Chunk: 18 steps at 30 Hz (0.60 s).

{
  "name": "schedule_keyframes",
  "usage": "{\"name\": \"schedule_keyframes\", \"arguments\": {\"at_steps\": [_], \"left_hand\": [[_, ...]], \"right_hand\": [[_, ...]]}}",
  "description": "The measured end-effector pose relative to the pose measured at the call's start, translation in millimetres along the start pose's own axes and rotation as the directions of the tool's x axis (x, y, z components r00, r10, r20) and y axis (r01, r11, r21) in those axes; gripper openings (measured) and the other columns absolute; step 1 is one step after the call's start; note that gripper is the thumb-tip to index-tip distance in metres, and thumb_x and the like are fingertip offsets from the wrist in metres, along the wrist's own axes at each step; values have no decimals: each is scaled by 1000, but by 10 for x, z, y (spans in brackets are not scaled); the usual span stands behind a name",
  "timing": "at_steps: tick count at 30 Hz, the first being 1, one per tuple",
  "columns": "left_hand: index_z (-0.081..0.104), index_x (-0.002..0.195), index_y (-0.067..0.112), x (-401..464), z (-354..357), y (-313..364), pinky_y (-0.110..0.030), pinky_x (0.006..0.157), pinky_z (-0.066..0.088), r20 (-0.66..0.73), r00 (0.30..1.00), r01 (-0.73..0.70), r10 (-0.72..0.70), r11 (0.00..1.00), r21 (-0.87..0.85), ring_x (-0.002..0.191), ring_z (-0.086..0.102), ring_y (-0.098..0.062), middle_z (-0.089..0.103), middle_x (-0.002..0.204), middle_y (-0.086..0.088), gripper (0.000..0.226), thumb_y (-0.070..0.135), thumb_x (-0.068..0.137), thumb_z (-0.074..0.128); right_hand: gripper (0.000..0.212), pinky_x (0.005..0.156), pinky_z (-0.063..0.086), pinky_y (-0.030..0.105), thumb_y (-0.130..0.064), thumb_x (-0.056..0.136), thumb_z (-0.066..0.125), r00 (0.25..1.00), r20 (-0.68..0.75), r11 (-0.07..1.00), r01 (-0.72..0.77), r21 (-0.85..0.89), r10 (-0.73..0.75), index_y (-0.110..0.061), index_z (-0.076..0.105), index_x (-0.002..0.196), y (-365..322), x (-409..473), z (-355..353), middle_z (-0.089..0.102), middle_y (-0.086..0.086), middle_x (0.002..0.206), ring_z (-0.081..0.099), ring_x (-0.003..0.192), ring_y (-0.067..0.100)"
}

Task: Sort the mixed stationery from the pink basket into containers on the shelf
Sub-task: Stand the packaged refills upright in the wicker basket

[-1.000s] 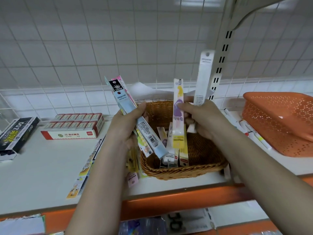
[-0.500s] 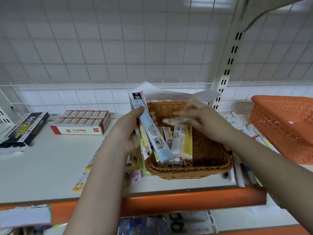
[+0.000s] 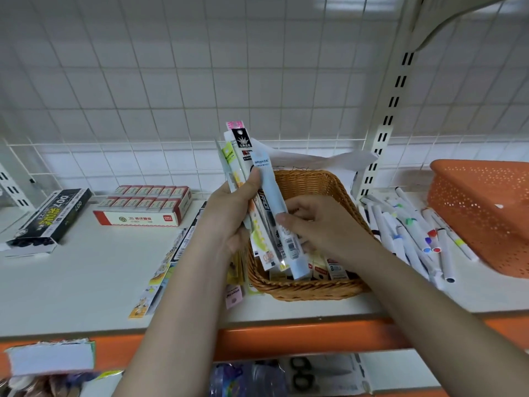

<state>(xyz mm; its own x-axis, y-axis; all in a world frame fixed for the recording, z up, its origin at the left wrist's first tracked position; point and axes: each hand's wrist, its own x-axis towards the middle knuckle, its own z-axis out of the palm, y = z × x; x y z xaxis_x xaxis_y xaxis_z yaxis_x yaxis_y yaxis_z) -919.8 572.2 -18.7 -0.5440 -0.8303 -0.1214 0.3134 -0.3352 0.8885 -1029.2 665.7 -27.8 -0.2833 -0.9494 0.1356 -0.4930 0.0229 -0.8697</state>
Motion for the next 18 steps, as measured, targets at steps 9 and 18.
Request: {"name": "schedule_keyframes", "arguments": {"at_steps": [9,18], "left_hand": [[64,103,-4,-68,-11,-75,-37,57,59,51,997,-63,63,998,9,67,70,-26,72,82,-16,25,8,81,67],[65,89,2,-35,-66,-67,-32,60,59,13,999,-45,46,999,-29,62,67,-18,70,70,-7,7,8,86,64]], "right_hand": [[26,58,50,29,-33,90,59,992,-123,984,29,176,-7,-14,56,107,-75,72,41,60,2,76,58,64,15],[12,60,44,19,-15,96,50,962,-252,919,5,394,103,-18,55,86,3,128,-9,63,-12,60,58,55,-3]]}}
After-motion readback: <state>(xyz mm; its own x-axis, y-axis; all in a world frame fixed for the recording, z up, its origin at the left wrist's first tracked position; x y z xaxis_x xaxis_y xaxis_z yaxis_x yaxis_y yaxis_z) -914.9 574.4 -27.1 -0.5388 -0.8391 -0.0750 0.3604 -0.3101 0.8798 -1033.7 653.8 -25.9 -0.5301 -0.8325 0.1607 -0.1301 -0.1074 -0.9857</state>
